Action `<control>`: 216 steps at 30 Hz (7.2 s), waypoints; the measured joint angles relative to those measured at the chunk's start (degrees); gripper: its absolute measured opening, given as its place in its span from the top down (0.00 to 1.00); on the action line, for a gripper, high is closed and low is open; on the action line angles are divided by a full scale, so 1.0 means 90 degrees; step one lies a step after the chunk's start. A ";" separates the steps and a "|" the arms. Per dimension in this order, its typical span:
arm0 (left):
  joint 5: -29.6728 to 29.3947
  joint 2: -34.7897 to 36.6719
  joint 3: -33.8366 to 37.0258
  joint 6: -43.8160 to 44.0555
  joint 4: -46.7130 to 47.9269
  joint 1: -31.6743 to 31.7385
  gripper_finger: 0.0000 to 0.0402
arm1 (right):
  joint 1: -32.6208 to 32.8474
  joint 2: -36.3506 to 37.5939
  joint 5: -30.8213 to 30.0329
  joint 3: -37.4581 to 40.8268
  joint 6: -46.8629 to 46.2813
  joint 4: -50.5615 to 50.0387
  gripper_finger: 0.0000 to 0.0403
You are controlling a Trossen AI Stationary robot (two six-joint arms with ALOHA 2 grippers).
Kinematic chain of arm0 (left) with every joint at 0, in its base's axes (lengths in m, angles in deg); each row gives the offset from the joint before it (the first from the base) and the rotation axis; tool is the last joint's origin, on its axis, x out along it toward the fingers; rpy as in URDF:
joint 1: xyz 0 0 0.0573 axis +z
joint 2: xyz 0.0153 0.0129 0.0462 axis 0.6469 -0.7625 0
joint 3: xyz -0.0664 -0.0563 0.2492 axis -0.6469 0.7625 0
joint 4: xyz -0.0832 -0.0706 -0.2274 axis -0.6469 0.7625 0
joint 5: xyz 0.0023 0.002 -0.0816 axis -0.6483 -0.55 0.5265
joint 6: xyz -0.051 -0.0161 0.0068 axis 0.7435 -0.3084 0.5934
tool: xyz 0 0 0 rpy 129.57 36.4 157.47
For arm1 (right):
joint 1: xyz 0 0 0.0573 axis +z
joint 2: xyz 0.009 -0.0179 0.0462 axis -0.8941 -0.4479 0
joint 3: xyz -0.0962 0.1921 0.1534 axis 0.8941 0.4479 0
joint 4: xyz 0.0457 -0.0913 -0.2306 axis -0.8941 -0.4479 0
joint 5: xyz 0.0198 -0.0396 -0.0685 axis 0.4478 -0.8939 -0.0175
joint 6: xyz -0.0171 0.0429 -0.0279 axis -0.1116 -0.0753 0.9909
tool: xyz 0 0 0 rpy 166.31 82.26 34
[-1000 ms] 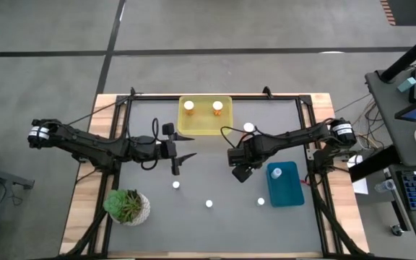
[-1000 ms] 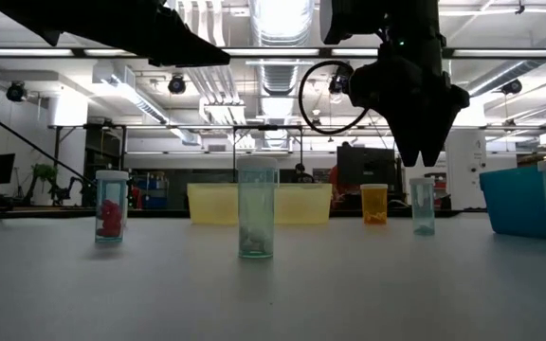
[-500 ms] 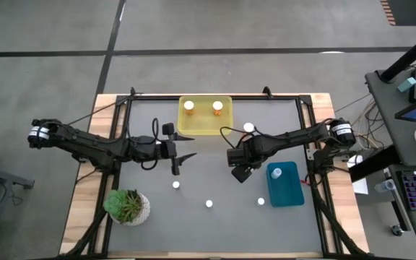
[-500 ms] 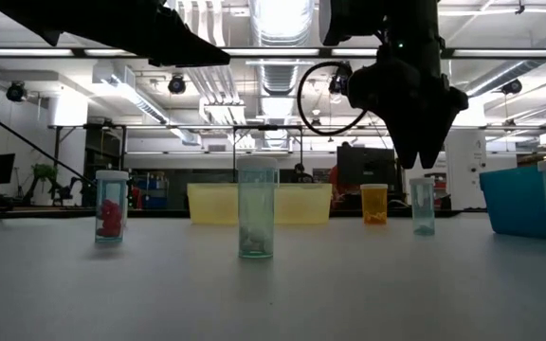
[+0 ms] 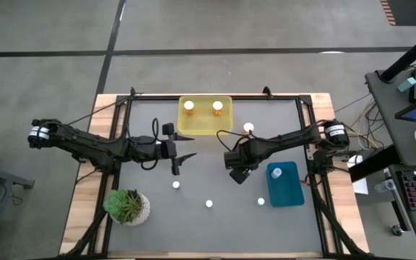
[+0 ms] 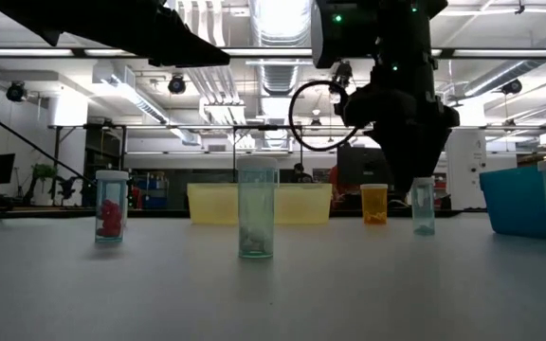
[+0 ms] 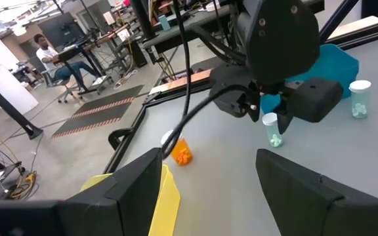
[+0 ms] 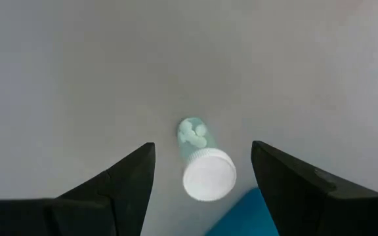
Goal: Pick and place medicine bottles into bin by pill shape (circle, oval)
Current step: Put the blue pill bottle into the blue bin, then put the white pill bottle into the yellow bin
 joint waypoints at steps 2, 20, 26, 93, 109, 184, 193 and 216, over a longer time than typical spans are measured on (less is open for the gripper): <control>0.0000 0.0000 0.0000 0.0000 -0.0002 -0.0002 0.42 | 0.0000 -0.0063 0.0000 0.0000 0.0067 0.0016 0.39; 0.0000 0.0000 0.0000 0.0000 -0.0002 -0.0002 0.42 | 0.0011 -0.0080 0.0001 0.0002 0.0121 0.0068 0.65; 0.0000 0.0000 0.0000 0.0000 -0.0002 0.0000 0.42 | 0.0015 -0.0075 0.0016 0.0000 0.0123 0.0070 0.75; 0.0000 0.0000 0.0000 0.0000 -0.0005 -0.0002 0.42 | 0.2084 0.3874 0.0479 0.2822 -0.1662 -0.1340 0.73; 0.0000 0.0000 0.0000 0.0002 -0.0041 -0.0001 0.42 | 0.2064 0.3873 -0.0056 0.3341 -0.1670 -0.0657 0.73; 0.0019 -0.0109 -0.0069 0.2688 -0.0488 -0.0327 0.42 | 0.1995 0.3895 -0.3344 0.2485 0.1146 0.0513 0.54; 0.0024 -0.0231 -0.0395 0.3132 -0.0366 -0.0794 0.42 | 0.2127 0.4166 -0.4280 0.2397 0.2951 0.2435 0.54; -0.0486 -0.0293 -0.1511 0.7238 0.6067 0.0273 0.42 | 0.2222 0.4278 -0.3762 0.2892 0.4954 0.4575 0.54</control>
